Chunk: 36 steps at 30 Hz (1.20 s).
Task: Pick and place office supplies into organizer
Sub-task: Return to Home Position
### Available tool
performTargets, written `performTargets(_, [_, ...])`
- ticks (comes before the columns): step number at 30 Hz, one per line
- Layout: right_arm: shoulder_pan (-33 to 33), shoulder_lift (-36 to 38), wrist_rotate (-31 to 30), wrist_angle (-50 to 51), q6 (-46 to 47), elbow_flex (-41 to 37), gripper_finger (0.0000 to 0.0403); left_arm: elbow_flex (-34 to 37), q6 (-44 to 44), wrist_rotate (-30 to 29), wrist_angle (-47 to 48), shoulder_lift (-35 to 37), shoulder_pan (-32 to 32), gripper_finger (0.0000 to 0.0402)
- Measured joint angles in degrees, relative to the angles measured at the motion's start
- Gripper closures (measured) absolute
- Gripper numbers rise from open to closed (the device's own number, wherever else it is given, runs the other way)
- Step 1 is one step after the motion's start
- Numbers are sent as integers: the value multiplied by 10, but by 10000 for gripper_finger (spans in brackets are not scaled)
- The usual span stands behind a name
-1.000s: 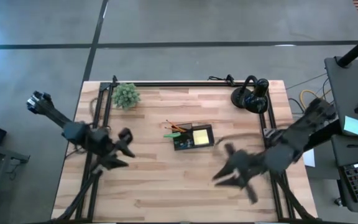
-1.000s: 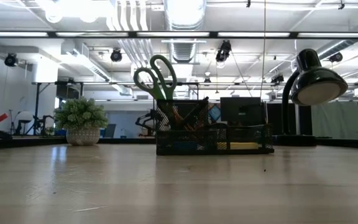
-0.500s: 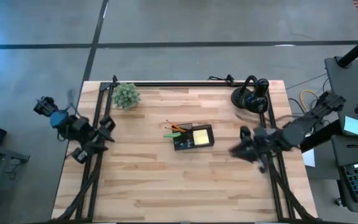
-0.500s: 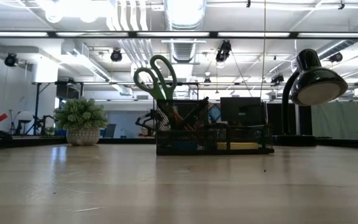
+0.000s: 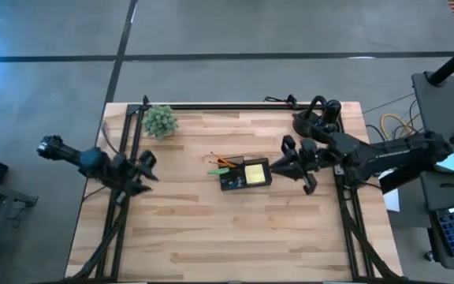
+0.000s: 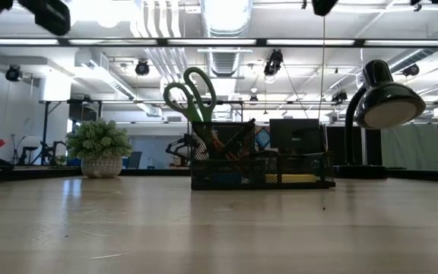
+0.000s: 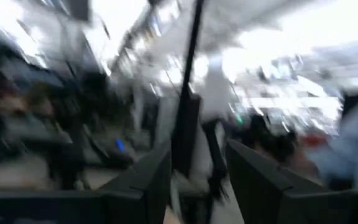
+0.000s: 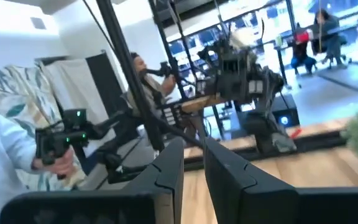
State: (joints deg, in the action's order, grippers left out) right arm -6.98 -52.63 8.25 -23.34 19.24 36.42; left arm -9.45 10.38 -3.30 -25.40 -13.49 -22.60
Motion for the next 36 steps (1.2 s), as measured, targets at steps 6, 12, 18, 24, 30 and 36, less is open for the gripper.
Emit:
performTargets(6, [72,-31,53,14,26,15,350,20,6,25,-29,-33,49,262])
performTargets(12, [108,-7,55,-12,77,-33,355,24,15,32,48,35,136,262])
performTargets(18, [96,23,51,-119,77,-116,354,22,28,126,141,125,195,262])
performTargets(24, [67,45,-22,-137,40,-170,355,36,71,62,175,80,203,262])
performTargets(30, [57,47,-51,-241,-7,-243,355,59,85,59,184,76,203,262])
performTargets(36, [57,46,-55,-406,-6,-335,355,79,88,60,192,102,203,262])
